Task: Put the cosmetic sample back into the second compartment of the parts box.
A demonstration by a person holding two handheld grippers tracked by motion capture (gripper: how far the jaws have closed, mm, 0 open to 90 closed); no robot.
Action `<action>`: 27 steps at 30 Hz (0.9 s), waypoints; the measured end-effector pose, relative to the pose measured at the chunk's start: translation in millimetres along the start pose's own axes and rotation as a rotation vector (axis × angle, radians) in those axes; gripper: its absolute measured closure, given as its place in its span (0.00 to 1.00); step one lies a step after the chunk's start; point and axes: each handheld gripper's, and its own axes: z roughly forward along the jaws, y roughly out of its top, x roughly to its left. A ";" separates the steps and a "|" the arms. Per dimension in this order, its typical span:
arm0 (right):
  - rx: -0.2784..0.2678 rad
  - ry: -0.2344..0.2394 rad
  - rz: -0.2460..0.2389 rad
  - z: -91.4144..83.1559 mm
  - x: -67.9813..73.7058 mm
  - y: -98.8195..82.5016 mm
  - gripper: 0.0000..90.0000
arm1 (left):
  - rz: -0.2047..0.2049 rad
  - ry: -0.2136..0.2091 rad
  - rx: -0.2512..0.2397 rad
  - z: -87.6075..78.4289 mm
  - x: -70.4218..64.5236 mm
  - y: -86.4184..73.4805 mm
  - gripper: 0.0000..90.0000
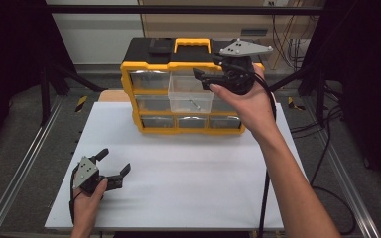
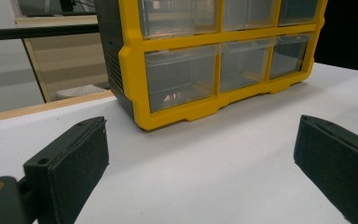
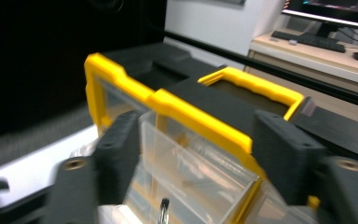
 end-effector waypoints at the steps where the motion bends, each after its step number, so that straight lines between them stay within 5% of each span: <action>1: -0.009 -0.007 0.015 -1.1 -0.9 0.3 0.27 | 0.000 0.000 0.000 0.0 -0.1 0.0 0.03; 7: -0.029 -0.034 0.081 -9.2 -5.4 0.9 0.12 | 0.002 -0.002 0.002 -0.4 -0.9 -0.1 0.03; 27: -0.113 -0.090 0.134 -43.6 -8.0 -21.8 0.08 | -0.007 0.002 -0.004 -3.1 0.1 -0.4 0.03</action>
